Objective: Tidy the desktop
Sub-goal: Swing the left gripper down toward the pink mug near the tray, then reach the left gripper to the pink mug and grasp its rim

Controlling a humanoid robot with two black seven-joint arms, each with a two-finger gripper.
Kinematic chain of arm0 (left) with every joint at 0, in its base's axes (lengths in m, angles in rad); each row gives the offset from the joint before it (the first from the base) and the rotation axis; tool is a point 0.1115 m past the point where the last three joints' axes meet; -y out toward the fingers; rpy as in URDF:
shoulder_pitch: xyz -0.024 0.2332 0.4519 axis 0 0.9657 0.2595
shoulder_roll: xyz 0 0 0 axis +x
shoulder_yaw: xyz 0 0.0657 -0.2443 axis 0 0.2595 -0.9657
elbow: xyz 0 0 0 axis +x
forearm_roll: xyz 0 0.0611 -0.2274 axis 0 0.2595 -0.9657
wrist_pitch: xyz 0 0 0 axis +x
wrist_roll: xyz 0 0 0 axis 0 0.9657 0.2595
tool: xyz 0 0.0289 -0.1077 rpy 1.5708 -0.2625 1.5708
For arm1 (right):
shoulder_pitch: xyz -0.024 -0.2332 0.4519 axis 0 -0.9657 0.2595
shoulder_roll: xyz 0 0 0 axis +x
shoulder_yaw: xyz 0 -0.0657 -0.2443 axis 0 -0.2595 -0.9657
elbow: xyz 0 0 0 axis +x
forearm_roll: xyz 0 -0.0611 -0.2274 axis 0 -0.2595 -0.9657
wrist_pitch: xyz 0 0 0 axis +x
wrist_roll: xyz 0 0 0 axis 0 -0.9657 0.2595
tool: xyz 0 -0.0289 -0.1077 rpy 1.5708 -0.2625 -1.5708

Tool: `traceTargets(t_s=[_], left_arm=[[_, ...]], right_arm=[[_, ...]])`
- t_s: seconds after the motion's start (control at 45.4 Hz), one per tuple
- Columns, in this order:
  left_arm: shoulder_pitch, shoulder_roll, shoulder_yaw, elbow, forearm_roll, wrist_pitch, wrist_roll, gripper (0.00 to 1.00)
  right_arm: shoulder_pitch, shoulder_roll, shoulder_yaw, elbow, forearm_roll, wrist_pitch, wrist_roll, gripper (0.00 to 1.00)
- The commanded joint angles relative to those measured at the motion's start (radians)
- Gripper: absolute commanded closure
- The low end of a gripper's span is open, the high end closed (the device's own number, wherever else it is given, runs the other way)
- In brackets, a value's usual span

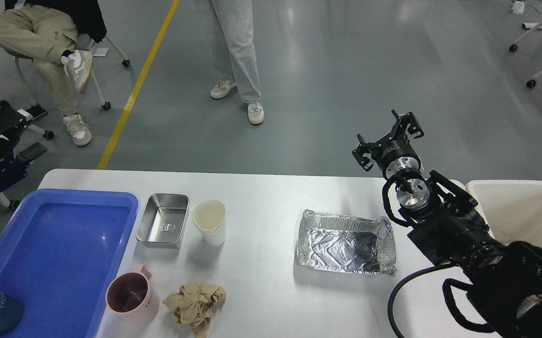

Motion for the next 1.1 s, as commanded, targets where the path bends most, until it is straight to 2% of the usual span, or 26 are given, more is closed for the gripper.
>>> traceTargets(t_s=[0.0,0.11,0.198,0.242,0.374,0.396,0.44,0.771,1.079], left_arm=[[0.022,0.055,0.000,-0.033,0.022,-0.043,-0.008,0.04],[0.027,0.061,0.003,-0.042,0.032,-0.097,-0.010,0.04],[0.029,0.063,0.003,-0.047,0.032,-0.094,0.038,0.04],[0.030,0.063,0.005,-0.047,0.032,-0.085,0.100,0.04],[0.030,0.054,0.006,-0.044,0.047,-0.019,0.404,0.04],[0.030,0.052,0.008,-0.044,0.056,-0.011,0.442,0.04],[0.030,0.048,0.006,-0.048,0.079,-0.009,0.489,0.04],[0.022,0.048,0.006,-0.216,0.320,-0.005,0.529,0.06],[0.047,0.092,0.054,-0.272,0.559,-0.005,0.544,0.07]], right_arm=[[0.000,0.000,0.000,0.000,0.000,-0.002,0.001,0.00],[0.000,0.000,0.000,0.000,0.000,-0.002,0.001,0.00],[0.000,0.000,0.000,0.000,0.000,-0.002,0.001,0.00],[0.000,0.000,0.000,0.000,0.000,-0.002,0.001,0.00],[0.001,0.000,0.000,0.000,0.000,-0.002,0.001,0.00],[0.001,0.000,0.000,0.000,0.000,-0.002,0.001,0.00],[0.001,0.000,0.000,0.000,0.000,-0.002,0.001,0.00],[0.000,0.000,-0.002,0.000,0.000,-0.002,0.001,0.00],[-0.006,0.000,-0.003,0.000,0.000,-0.002,0.001,0.00]])
